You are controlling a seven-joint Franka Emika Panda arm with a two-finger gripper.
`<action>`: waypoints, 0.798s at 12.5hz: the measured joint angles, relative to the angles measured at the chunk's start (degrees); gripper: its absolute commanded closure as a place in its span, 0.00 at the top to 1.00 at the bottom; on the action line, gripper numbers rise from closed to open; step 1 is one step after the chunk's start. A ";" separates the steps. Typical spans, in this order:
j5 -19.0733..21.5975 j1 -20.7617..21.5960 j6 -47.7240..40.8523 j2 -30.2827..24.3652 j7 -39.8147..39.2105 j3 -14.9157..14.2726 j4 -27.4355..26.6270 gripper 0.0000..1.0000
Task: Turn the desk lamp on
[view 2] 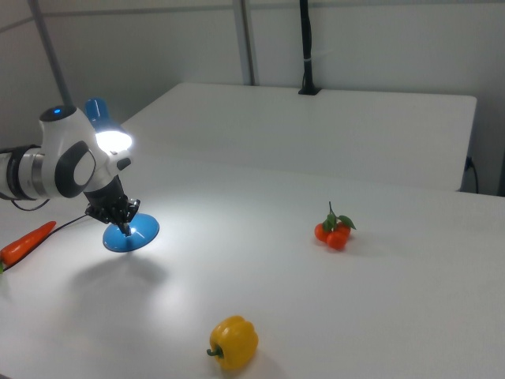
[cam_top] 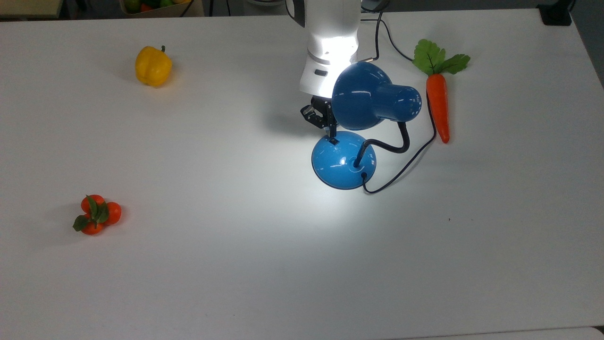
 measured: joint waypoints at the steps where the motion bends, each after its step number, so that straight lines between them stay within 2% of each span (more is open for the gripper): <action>1: 0.00 -0.45 -4.01 -0.76 0.81 -0.06 1.03 0.00; 6: -0.14 -4.58 -16.00 -3.75 4.36 -0.51 2.90 0.00; 8: -3.06 -7.44 -21.49 -5.92 9.99 -0.67 3.65 0.00; 10: -4.27 -9.82 -32.57 -8.61 12.21 -0.75 8.72 0.00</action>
